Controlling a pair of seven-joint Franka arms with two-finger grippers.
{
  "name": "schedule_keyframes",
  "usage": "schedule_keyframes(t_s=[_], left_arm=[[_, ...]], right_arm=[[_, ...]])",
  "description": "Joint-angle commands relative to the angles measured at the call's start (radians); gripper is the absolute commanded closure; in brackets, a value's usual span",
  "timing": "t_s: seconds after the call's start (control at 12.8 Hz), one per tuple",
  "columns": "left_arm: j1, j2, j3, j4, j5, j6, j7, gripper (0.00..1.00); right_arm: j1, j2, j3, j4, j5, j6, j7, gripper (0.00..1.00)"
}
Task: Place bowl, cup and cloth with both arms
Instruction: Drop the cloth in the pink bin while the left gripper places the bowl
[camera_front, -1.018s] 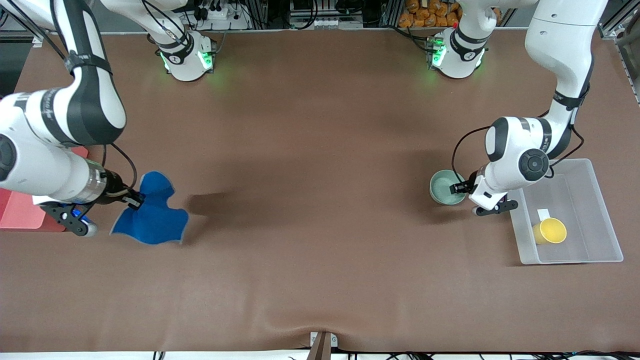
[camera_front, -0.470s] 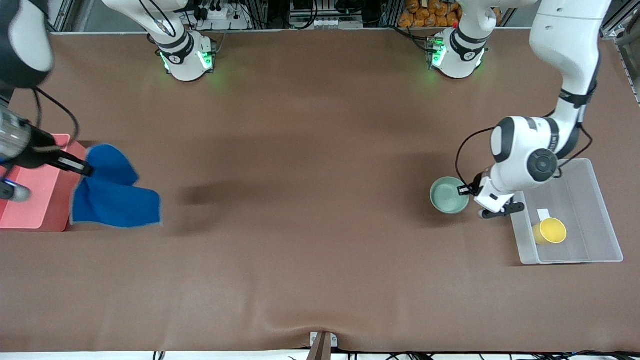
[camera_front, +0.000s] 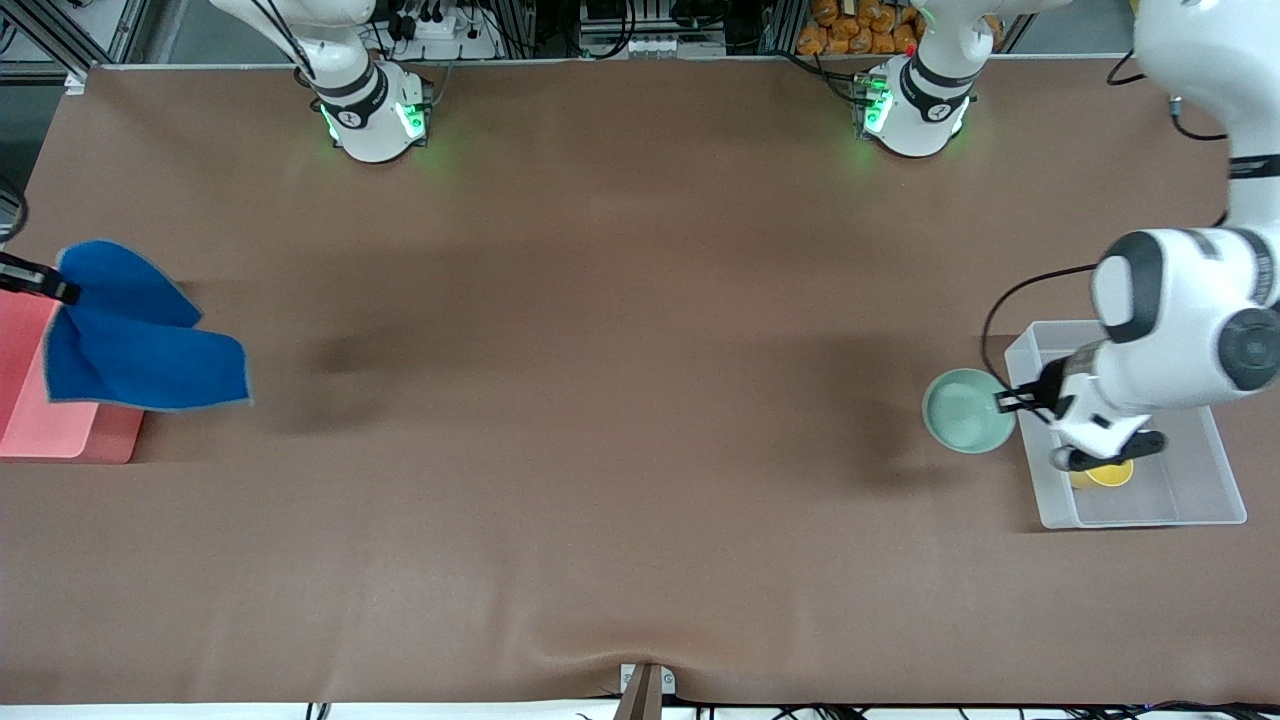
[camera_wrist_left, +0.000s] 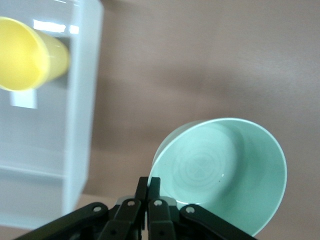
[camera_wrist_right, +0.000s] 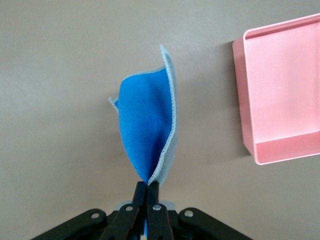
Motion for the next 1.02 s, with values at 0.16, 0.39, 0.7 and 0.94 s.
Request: schedule_keyframes(t_s=[0.16,0.39,0.7,0.94], left_arm=[[0.145,-0.005,0.08,0.037,0.023,-0.077,0.32,1.0],[0.238,0.023,0.091,0.033,0.024,-0.045,0.428,1.0],[0.289,0.029,0.091,-0.081,0.023,0.111,0.488,1.0],[0.297,0.046,0.091,-0.153,0.023,0.245,0.514,1.0]], right_arm=[[-0.204,-0.013,-0.039,-0.029,0.026,-0.027,-0.403,1.0],[-0.372,0.052,-0.041,-0.027,0.034,-0.007,-0.67,1.0],[-0.516,0.239,-0.041,-0.029,0.119,0.125,-0.9,1.0],[-0.573,0.374,-0.041,-0.026,0.196,0.235,-1.079,1.0]])
